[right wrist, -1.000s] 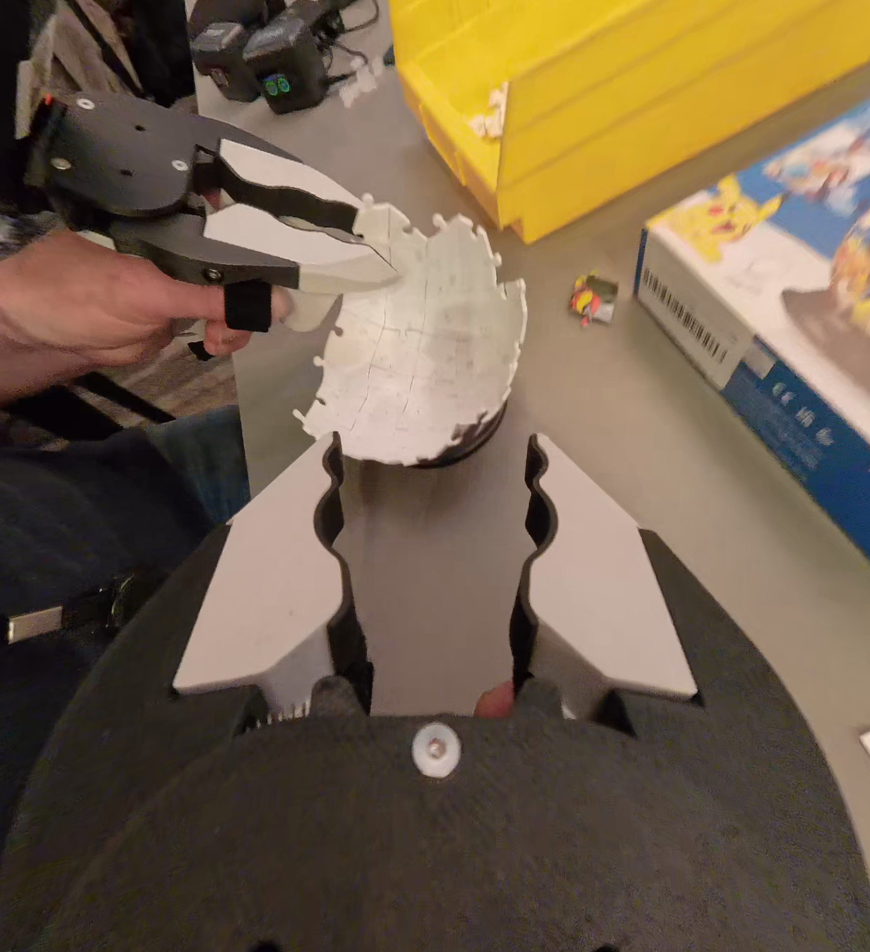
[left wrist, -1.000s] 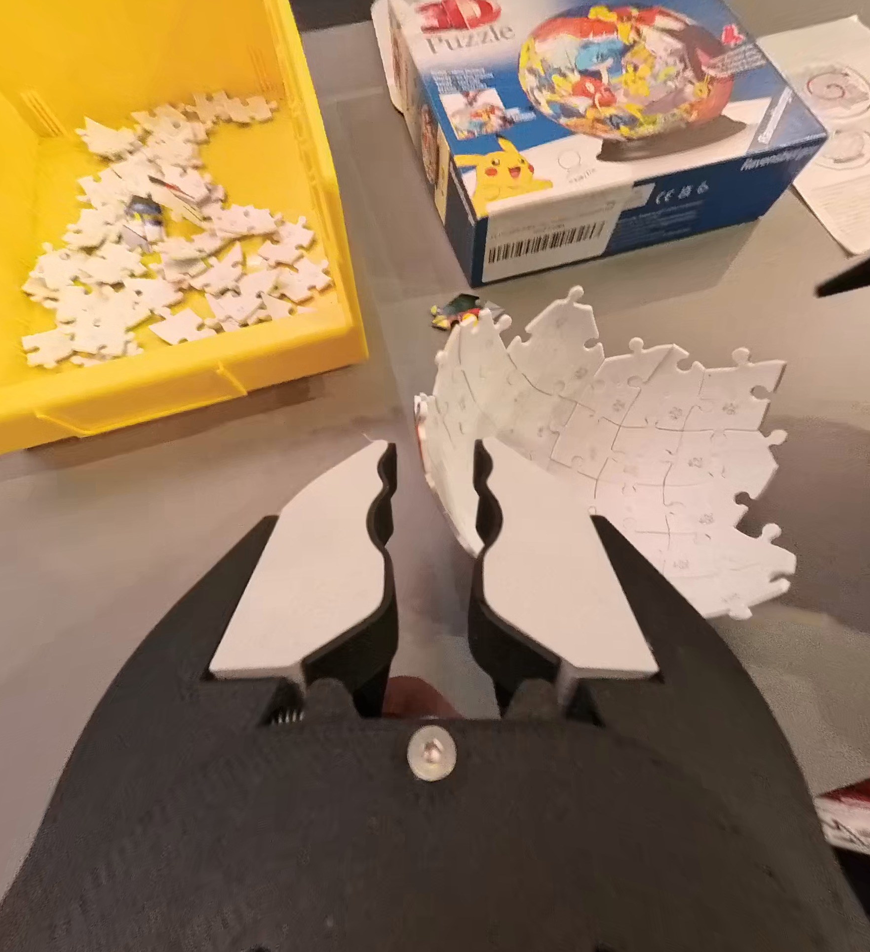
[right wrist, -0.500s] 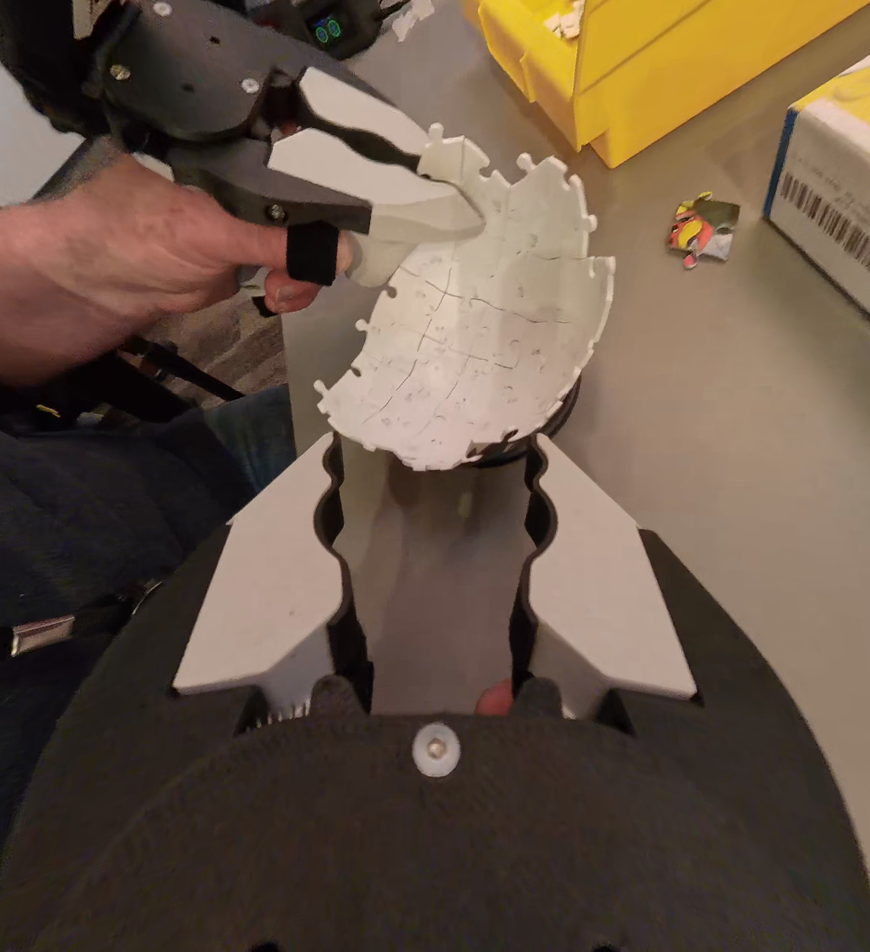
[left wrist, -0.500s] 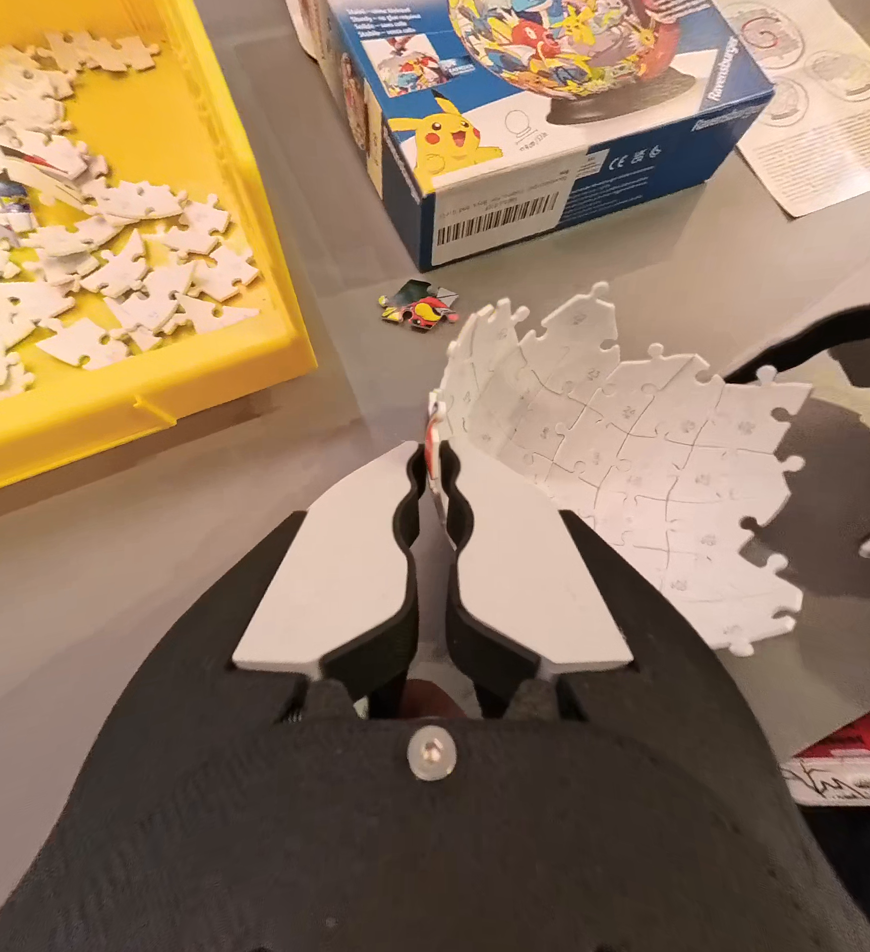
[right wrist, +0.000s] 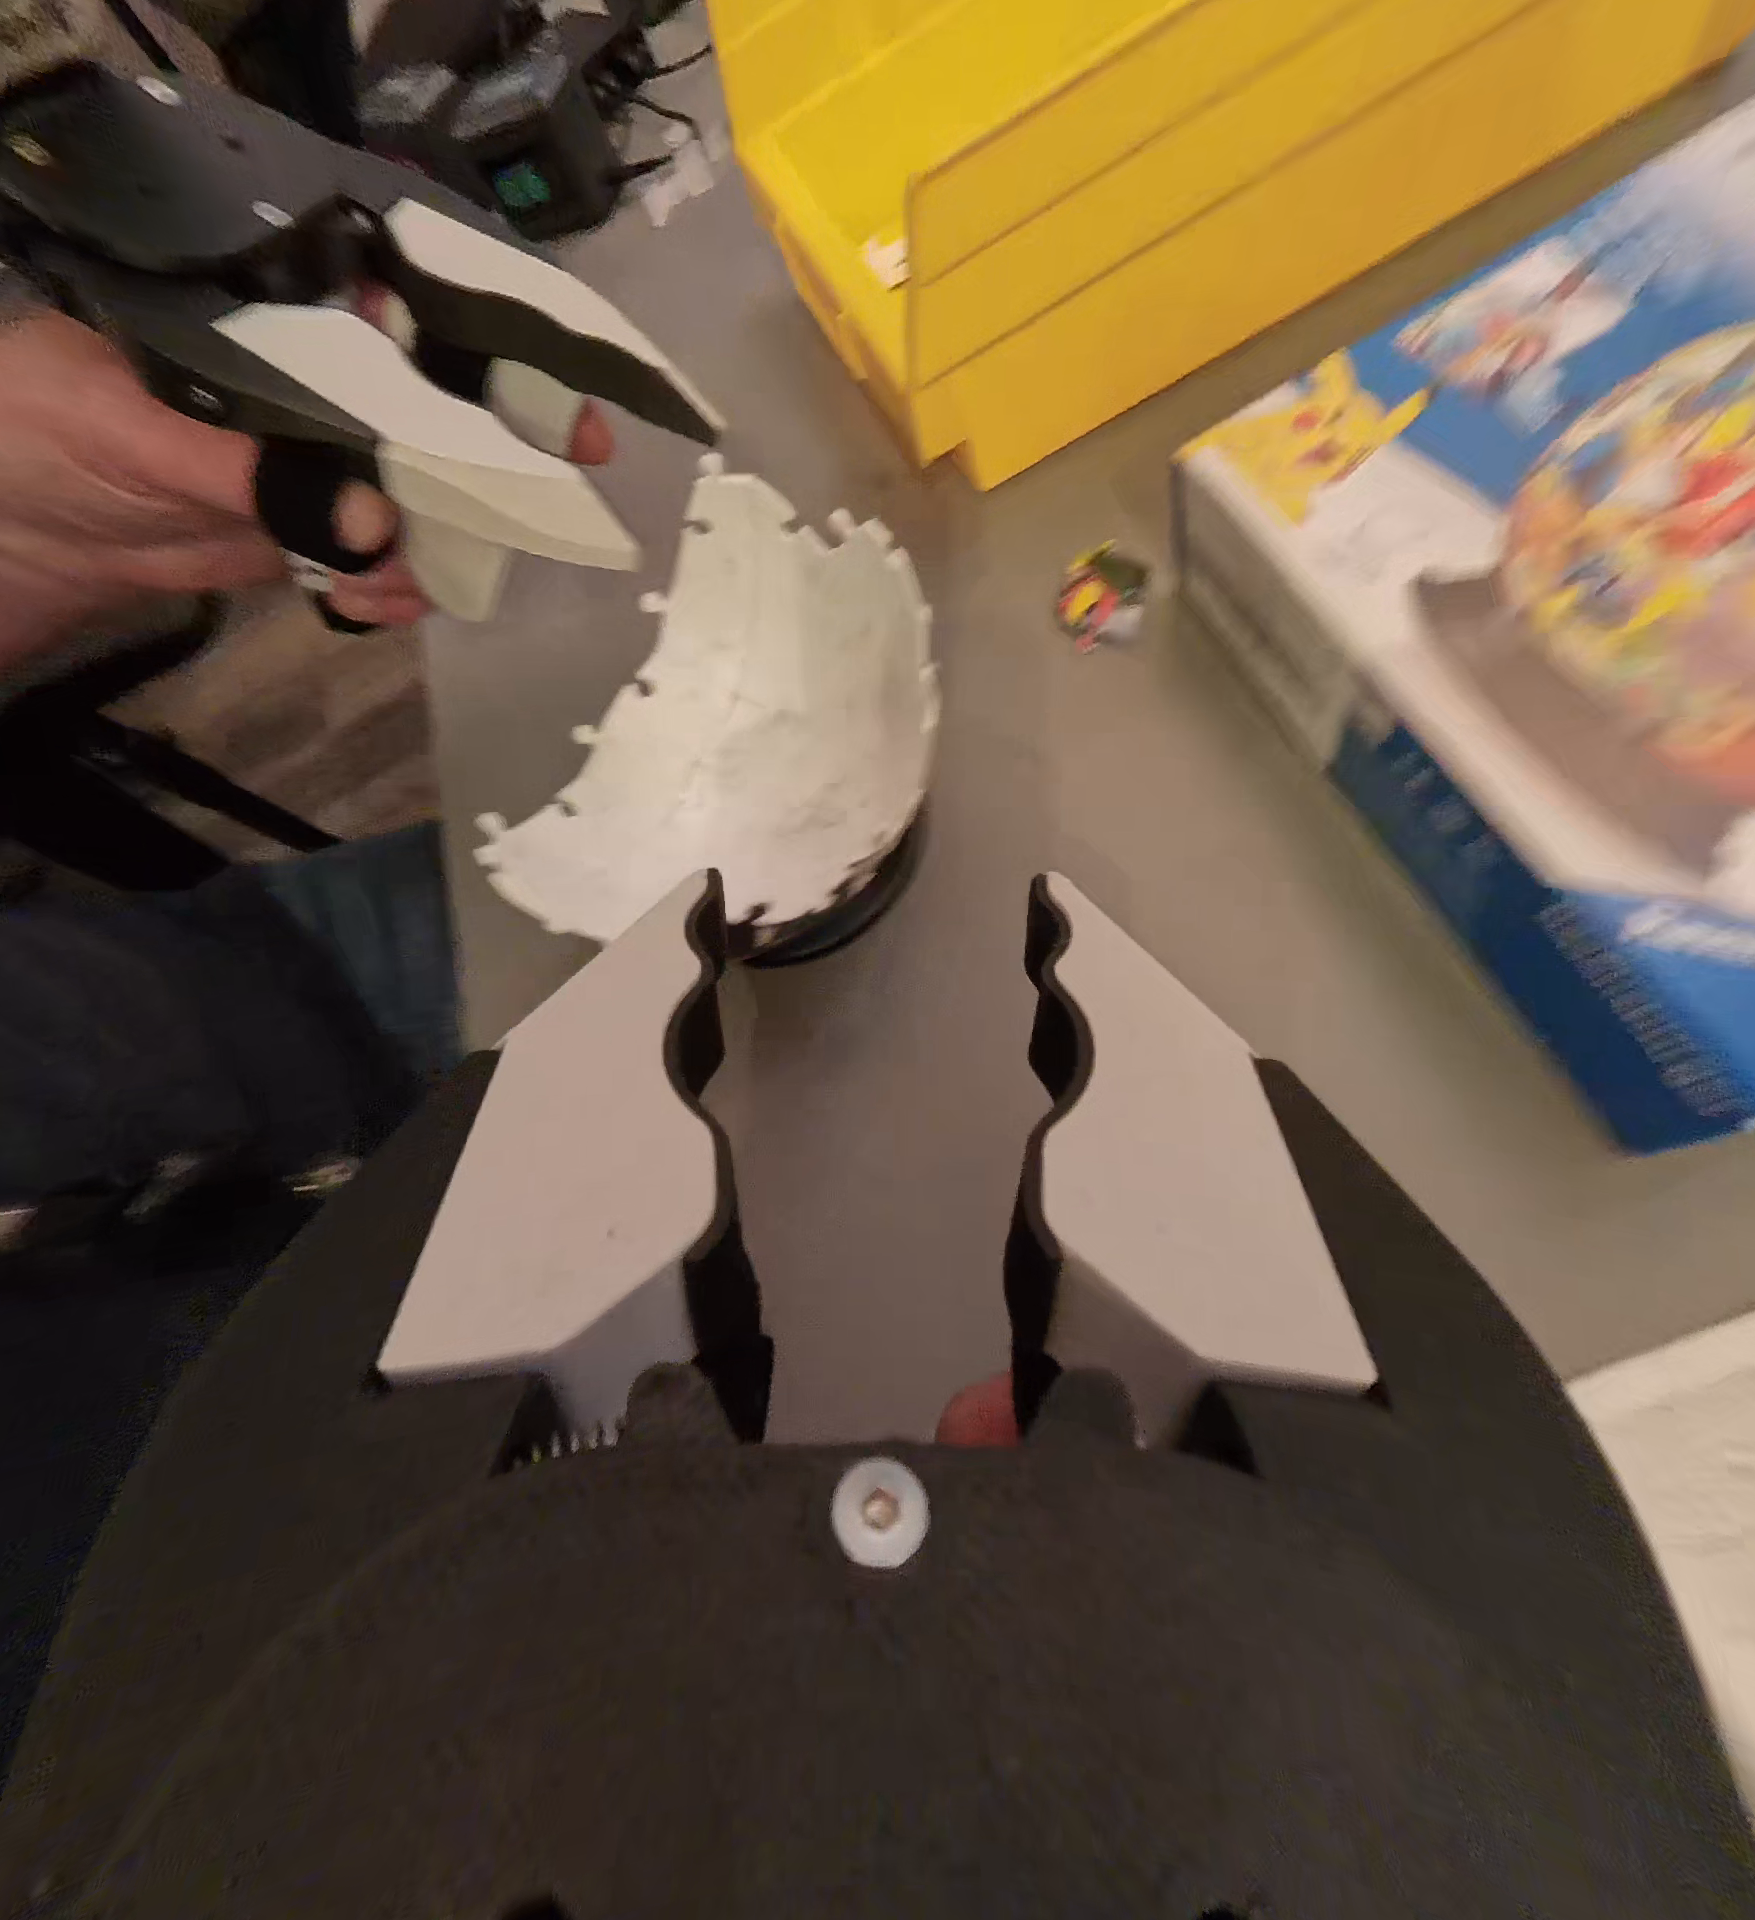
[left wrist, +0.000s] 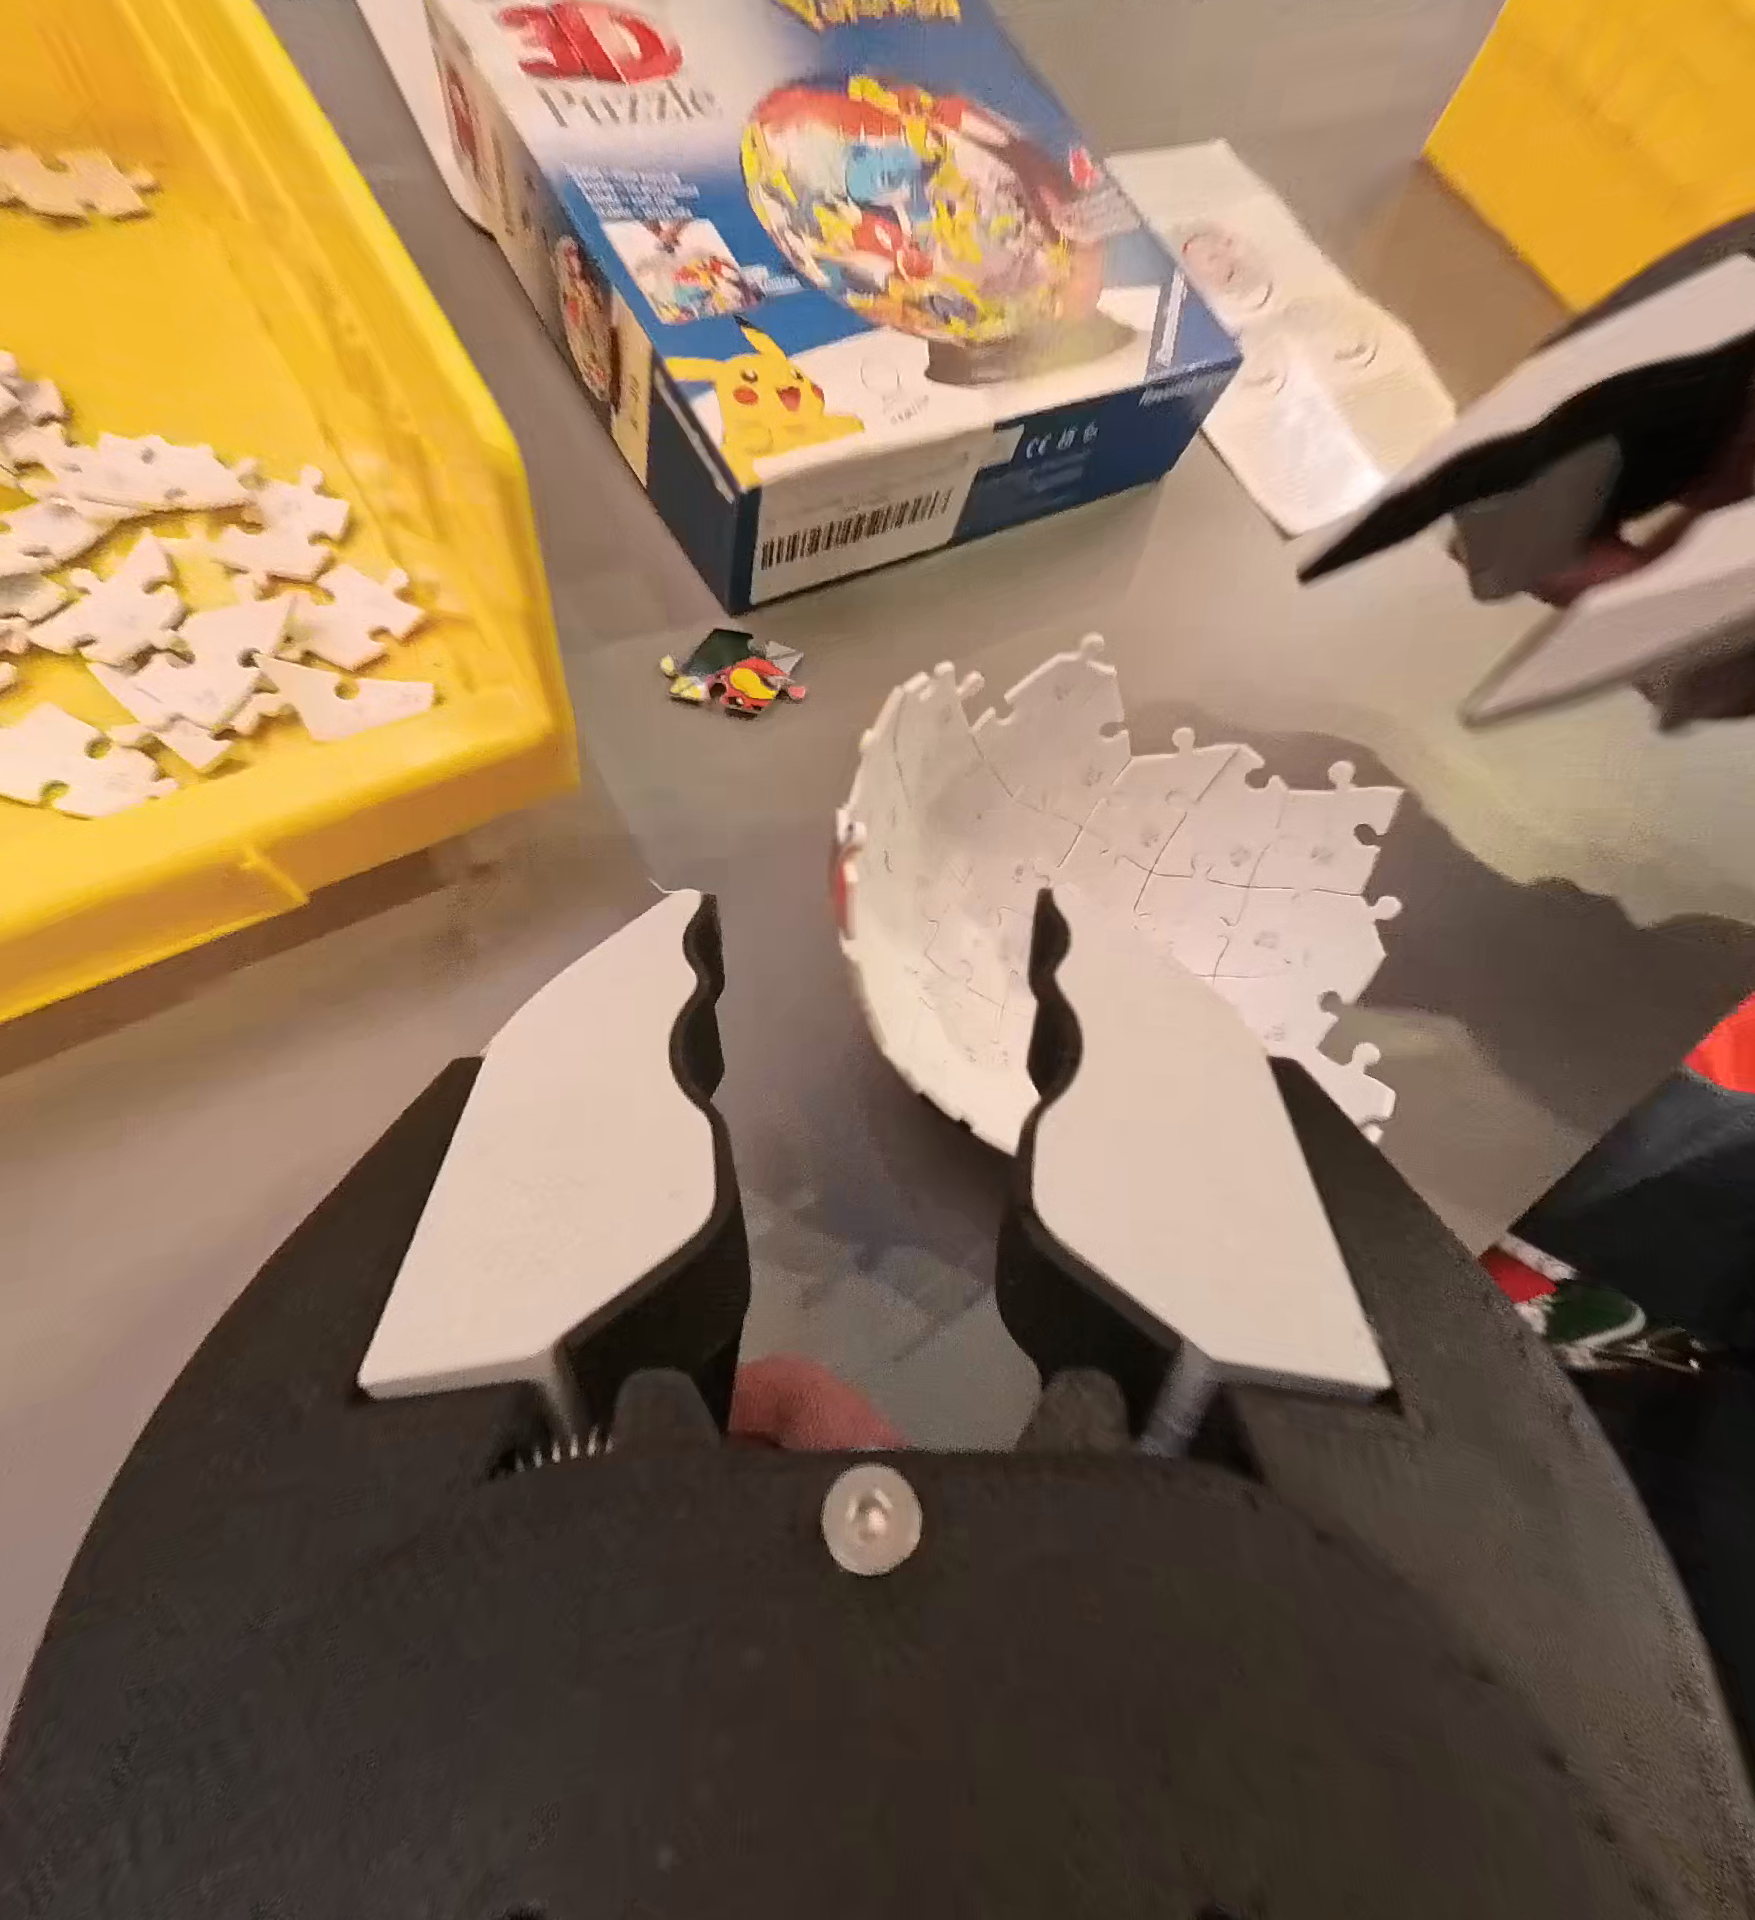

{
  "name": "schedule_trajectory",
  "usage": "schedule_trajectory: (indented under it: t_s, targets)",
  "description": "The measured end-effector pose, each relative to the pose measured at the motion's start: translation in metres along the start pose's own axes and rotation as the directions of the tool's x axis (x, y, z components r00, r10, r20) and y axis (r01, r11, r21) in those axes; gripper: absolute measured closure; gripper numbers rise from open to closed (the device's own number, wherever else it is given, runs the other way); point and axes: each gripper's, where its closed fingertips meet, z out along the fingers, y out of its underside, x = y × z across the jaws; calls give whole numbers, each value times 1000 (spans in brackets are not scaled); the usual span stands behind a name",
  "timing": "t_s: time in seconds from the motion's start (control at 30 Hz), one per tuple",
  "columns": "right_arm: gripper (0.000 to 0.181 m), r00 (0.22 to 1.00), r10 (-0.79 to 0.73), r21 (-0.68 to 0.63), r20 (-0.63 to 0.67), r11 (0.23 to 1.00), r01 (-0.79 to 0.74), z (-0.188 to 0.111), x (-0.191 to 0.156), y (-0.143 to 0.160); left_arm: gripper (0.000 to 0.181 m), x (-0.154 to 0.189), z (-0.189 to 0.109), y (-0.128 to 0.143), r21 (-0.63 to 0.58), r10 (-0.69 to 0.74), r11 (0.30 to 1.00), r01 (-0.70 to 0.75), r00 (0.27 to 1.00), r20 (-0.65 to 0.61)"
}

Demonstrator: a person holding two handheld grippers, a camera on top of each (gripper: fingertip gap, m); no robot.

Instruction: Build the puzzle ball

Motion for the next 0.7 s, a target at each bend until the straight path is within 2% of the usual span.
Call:
schedule_trajectory:
  t_s: [0.1, 0.17, 0.27, 0.33, 0.53, 0.63, 0.7]
  targets:
    - [141, 969, -224, -54, -107, 974, 220, 4, 30, -25, 125, -8, -11, -1, 23, -17, 1000, 18, 999, -29]
    - [144, 914, -381, -126, -141, 922, 365, 19, 48, -40, 125, -8, -16, 1, 30, -9, 999, 10, 999, -51]
    - [147, 840, -536, -207, -86, 834, 511, 50, 58, -56, 126, -10, -19, 6, 41, 51, 998, -49, 998, -31]
    - [139, 820, -572, -258, -3, 793, 552, 73, 56, -57, 127, -15, -19, 12, 38, 47, 998, -46, 999, -15]
    - [144, 751, -649, -401, 123, 660, 636, 124, 48, -46, 131, -19, -20, 20, 84, 4, 996, -2, 1000, -16]
    - [139, 668, -724, -520, 174, 509, 686, 130, 65, -37, 131, -20, -21, 20, 98, 1, 995, 1, 1000, -23]
    - [137, 656, -712, -574, 249, 438, 692, 133, 72, -29, 131, -19, -22, 22, 98, 3, 995, 1, 999, -33]
